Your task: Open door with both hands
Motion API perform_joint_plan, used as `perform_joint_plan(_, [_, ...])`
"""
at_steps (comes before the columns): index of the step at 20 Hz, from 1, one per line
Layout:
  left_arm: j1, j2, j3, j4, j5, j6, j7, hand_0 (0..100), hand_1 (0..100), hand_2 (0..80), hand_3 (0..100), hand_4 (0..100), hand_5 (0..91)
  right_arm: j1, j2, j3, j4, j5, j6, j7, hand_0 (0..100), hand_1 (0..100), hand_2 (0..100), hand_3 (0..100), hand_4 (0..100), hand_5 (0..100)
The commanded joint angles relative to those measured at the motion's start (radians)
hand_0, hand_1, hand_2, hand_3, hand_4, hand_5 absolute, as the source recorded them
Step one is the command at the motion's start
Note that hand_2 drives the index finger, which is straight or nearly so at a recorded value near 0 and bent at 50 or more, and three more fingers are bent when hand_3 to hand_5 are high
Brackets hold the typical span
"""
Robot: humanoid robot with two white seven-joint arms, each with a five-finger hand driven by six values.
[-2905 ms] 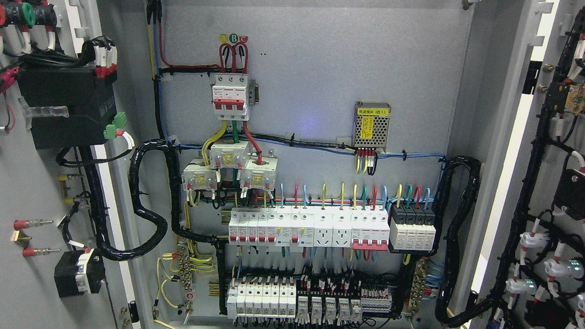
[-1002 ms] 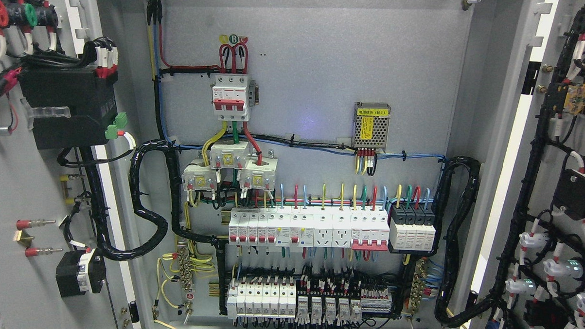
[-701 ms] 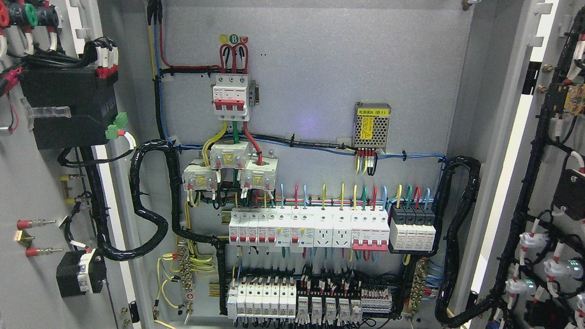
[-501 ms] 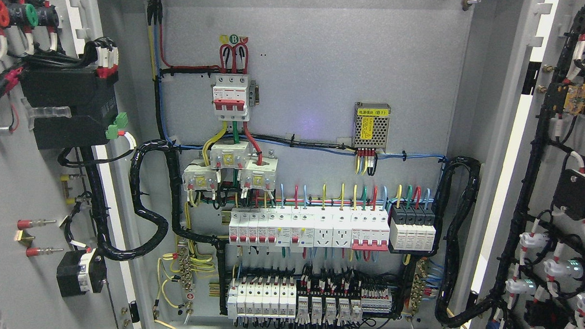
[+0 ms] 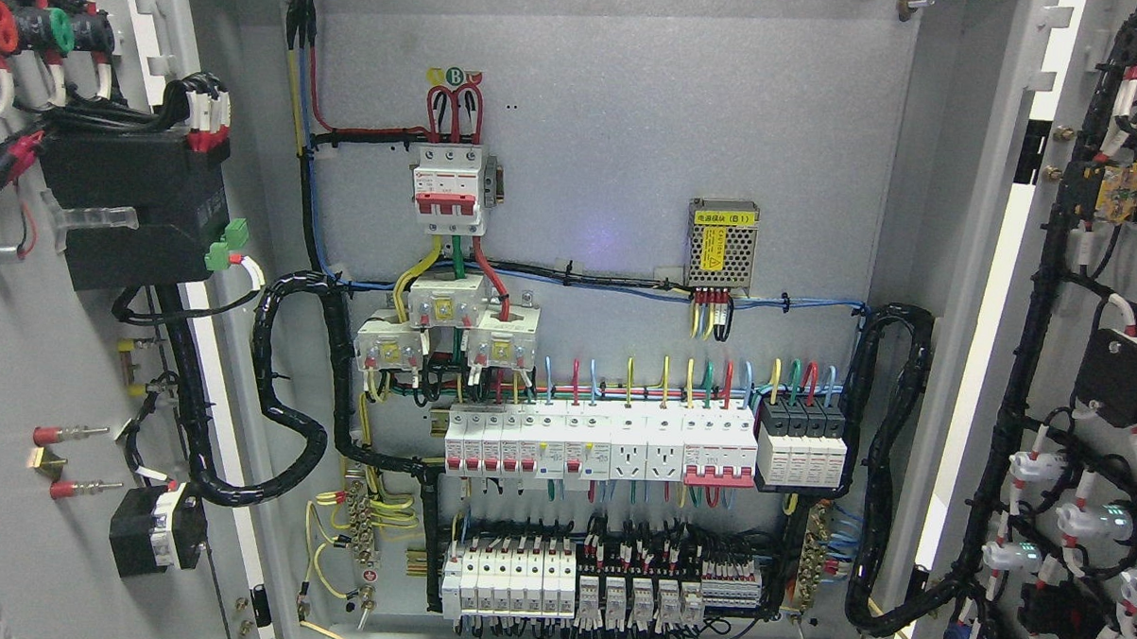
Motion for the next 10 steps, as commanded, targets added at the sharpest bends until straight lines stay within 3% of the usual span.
perform_joint_plan(1, [0.006, 0.018, -0.015, -0.287, -0.005, -0.046, 0.001, 0, 0, 0.0, 0, 3, 0.0, 0.059, -0.083, -0.125, -0.02, -0.001, -0.029, 0.0, 0, 0, 0, 0, 0, 0])
perform_joint_plan(5, [-0.003, 0.018, 0.016, -0.305, 0.002, -0.053, 0.001, 0, 0, 0.0, 0, 3, 0.0, 0.099, -0.118, -0.164, -0.074, -0.006, -0.067, -0.002, 0, 0, 0, 0, 0, 0])
perform_joint_plan(10, [-0.04, 0.015, 0.055, -0.324, 0.076, -0.066, 0.01, 0, 0, 0.0, 0, 3, 0.0, 0.141, -0.155, -0.188, -0.167, -0.007, -0.076, -0.002, 0, 0, 0, 0, 0, 0])
